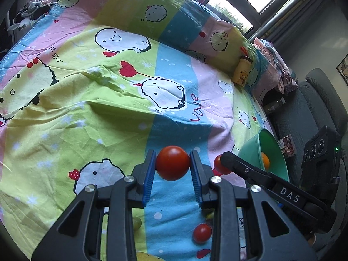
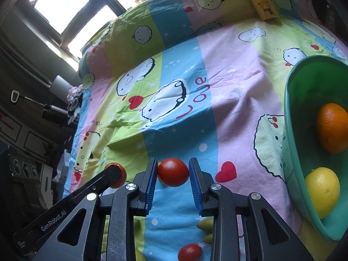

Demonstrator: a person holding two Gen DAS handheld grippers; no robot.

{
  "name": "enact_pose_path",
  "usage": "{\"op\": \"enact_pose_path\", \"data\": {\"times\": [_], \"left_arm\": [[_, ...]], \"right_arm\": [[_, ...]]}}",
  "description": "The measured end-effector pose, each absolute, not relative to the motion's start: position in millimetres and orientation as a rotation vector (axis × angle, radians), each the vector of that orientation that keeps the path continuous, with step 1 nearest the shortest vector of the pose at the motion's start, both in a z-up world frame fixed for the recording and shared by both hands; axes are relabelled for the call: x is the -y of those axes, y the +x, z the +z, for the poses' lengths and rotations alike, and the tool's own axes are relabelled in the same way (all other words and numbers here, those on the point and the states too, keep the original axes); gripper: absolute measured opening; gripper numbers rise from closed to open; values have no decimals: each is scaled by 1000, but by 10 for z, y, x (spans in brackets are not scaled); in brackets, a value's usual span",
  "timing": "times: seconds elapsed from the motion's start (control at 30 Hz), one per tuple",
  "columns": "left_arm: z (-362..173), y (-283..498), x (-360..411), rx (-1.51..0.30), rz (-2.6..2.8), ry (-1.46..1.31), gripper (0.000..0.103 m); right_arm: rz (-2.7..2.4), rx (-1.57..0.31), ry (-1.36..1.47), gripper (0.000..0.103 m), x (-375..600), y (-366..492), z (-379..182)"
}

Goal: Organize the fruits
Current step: 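Lift the tomato with the right tool and carry it over the basin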

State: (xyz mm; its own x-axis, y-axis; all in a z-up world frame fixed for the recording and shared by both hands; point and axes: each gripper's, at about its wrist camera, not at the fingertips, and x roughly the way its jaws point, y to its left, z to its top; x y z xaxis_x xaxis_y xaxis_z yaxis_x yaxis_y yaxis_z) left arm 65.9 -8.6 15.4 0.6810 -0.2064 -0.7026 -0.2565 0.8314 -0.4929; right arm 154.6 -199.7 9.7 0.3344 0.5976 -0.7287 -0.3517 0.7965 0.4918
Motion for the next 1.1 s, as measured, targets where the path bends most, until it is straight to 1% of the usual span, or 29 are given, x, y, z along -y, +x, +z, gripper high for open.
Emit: {"op": "enact_pose_path", "data": {"times": [0.53,1.1], "left_arm": [[434,576,389,-763,-50,-554,31],[655,971,1088,-753,-146,-481,31]], "right_arm": [[625,-960,342,32,2344,1454,386],[515,-840,487,32,3095,1545,578]]}}
